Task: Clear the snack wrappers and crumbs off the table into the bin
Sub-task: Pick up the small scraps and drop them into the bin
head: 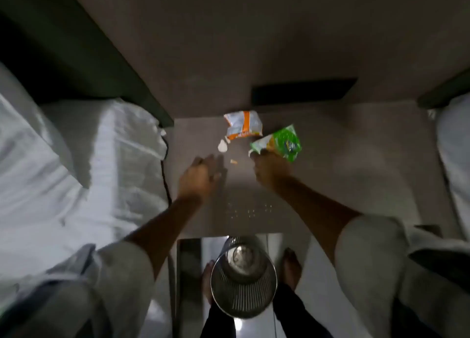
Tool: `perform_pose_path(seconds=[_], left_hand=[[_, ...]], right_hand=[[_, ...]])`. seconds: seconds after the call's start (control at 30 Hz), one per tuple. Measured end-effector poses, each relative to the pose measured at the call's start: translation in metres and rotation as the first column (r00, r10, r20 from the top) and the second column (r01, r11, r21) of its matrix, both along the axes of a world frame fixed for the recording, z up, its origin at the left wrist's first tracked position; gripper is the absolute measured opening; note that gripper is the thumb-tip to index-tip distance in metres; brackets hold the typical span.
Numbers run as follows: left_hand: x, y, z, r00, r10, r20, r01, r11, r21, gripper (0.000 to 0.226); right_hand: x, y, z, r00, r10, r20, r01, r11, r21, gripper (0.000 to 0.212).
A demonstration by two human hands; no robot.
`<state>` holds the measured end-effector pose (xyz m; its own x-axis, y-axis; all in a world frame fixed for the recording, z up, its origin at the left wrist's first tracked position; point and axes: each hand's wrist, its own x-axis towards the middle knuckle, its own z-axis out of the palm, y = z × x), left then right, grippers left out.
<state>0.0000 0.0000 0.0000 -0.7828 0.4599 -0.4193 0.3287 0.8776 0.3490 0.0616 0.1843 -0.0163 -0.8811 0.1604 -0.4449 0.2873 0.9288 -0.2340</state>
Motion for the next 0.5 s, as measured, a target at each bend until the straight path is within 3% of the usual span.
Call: perform_pose_path(seconds=[0.13, 0.3, 0.5], left_hand=[[-0.035, 0.032, -0.040, 0.991, 0.127, -0.039, -0.124, 0.990, 0.072, 0.044], [-0.045, 0.044, -0.082, 0.984, 0.179, 0.017, -0.180, 0.980, 0.083, 0.042], [-0.048, 0.038, -0.099, 0.986, 0.156, -0.059, -0.148, 0.981, 0.123, 0.030]], right_hand=[[-0.029, 0.001, -0.036, 0.997, 0.079, 0.013, -0.080, 0.983, 0.163, 0.051], [-0.033, 0.004, -0.066, 0.993, 0.119, -0.005, -0.116, 0.970, 0.214, 0.036], [-0.035, 0.005, -0.079, 0.991, -0.130, -0.018, 0.131, 0.985, 0.114, 0.047]])
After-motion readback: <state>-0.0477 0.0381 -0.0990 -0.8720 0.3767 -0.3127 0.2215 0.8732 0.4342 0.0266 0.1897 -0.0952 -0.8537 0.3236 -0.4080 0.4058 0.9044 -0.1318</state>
